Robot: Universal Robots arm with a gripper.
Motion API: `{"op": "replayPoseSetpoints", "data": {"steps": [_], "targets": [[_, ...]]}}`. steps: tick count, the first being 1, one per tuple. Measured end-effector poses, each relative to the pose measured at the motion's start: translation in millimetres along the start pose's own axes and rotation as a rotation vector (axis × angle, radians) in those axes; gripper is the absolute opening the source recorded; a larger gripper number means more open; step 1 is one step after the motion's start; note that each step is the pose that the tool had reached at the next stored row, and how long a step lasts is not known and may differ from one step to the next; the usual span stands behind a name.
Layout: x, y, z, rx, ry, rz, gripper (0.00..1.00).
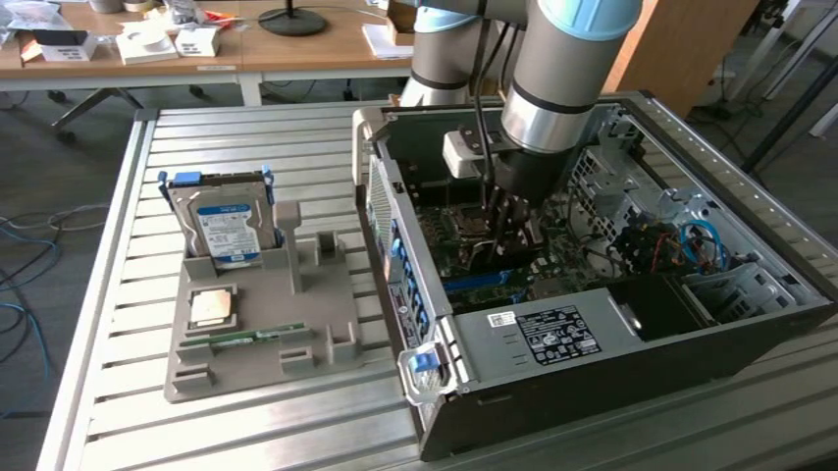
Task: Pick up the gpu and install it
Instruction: 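Insert the gpu into the slot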
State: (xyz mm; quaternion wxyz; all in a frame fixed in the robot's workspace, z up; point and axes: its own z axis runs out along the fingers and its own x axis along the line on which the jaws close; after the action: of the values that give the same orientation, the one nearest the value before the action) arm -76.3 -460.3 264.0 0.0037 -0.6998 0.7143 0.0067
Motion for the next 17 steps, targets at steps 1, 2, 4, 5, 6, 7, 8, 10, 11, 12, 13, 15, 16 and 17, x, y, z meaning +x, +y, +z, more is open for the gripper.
{"op": "replayPoseSetpoints", "data": {"steps": [1,2,4,5,6,7,8,10,11,12,13,15,16,17], "targets": [[0.0,0.0,0.0,0.0,0.0,0.0,0.26],[0.0,0.0,0.3,0.0001,-0.0002,0.0,0.26],[0.0,0.0,1.7,0.0002,-0.0004,0.0,0.26],[0.0,0.0,2.3,0.0001,-0.0002,0.0,0.26],[0.1,0.0,5.0,0.0,0.0,0.0,0.26],[0.0,1.0,5.2,0.0005,-0.0003,0.0,0.26],[0.1,2.7,5.2,0.0011,-0.0003,0.0,0.26],[0.1,2.7,5.2,0.0011,-0.0002,0.0,0.26],[0.1,2.8,5.2,0.0011,-0.0001,0.0,0.26],[0.1,2.8,5.2,0.0011,-0.0002,0.0,0.26],[0.1,2.8,5.2,0.0012,-0.0002,0.0,0.26],[0.2,2.8,6.3,0.0012,-0.0003,0.0,0.26],[0.2,2.8,6.7,0.0012,-0.0002,0.0,0.26],[0.2,2.8,6.8,0.0011,0.0,0.0,0.26]]}}
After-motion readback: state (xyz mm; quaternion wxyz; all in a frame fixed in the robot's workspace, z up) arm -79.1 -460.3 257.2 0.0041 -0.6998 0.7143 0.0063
